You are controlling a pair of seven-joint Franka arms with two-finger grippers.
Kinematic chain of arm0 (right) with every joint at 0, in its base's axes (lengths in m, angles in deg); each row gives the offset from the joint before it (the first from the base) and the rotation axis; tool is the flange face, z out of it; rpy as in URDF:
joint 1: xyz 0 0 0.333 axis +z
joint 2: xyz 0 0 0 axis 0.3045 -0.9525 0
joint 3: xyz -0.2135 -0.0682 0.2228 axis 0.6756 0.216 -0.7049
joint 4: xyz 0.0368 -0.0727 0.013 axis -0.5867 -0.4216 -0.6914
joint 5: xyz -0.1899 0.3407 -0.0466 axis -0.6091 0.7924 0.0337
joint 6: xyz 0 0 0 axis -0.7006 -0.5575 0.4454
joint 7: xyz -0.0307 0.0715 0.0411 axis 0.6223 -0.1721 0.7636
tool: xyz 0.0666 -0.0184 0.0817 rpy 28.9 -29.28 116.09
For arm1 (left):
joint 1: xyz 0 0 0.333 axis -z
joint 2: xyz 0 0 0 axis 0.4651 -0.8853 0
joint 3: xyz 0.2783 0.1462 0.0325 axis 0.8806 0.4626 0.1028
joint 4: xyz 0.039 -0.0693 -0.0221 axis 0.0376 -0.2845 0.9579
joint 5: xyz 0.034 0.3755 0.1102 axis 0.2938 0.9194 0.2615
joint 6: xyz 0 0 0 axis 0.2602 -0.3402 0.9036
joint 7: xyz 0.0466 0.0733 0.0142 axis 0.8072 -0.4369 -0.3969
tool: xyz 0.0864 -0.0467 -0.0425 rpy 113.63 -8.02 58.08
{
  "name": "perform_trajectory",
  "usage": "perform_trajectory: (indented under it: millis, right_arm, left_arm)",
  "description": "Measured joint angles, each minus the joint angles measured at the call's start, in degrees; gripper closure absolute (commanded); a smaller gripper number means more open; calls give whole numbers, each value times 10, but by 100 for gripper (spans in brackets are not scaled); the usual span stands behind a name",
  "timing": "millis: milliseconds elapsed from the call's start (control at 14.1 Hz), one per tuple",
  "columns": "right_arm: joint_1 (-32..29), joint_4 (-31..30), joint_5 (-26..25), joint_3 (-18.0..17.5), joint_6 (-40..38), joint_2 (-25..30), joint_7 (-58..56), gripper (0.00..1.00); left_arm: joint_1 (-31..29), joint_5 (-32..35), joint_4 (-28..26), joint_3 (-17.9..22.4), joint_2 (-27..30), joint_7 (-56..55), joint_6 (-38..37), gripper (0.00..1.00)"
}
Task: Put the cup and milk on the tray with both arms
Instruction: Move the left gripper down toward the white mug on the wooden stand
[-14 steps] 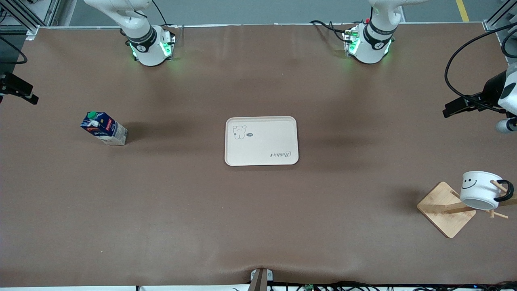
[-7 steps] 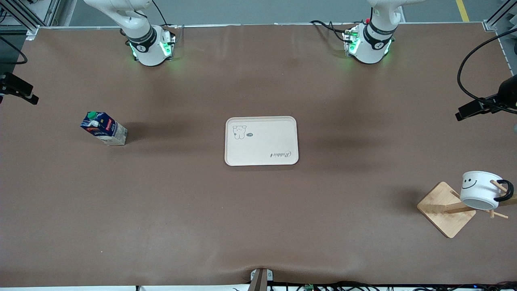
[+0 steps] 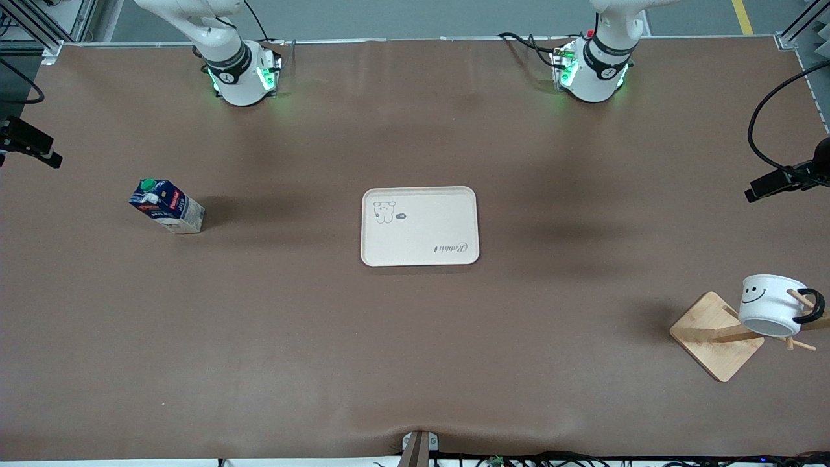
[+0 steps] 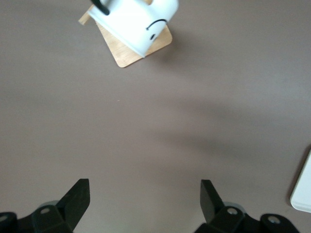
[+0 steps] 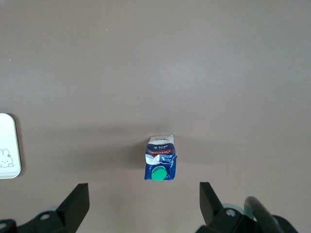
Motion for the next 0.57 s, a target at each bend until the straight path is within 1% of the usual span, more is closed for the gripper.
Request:
perform_trajectory:
  millis: [142,354,567]
  right_arm:
    - [0,0,0,0,0,0,0,0]
    - [0,0,0,0,0,0,0,0]
    - [0,0,0,0,0,0,0,0]
  left_arm:
    - [-7,0,-1,0,-12,6,15,0]
    - [-4,0,26,-3,-47,22,18,0]
    - [-4,1,35,-4,-67,25,18,0]
